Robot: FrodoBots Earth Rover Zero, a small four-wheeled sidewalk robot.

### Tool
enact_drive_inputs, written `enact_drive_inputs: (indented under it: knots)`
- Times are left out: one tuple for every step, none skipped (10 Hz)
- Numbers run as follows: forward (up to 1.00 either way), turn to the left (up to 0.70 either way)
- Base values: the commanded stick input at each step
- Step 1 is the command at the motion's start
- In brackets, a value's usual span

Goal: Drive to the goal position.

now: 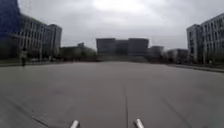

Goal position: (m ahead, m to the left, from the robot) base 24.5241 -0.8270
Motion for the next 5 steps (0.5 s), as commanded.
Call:
enact_drive_inputs:
  knots:
    - [1.00, 0.06]
    - [1.00, 0.06]
    - [1.00, 0.06]
    - [1.00, 0.06]
    - [1.00, 0.06]
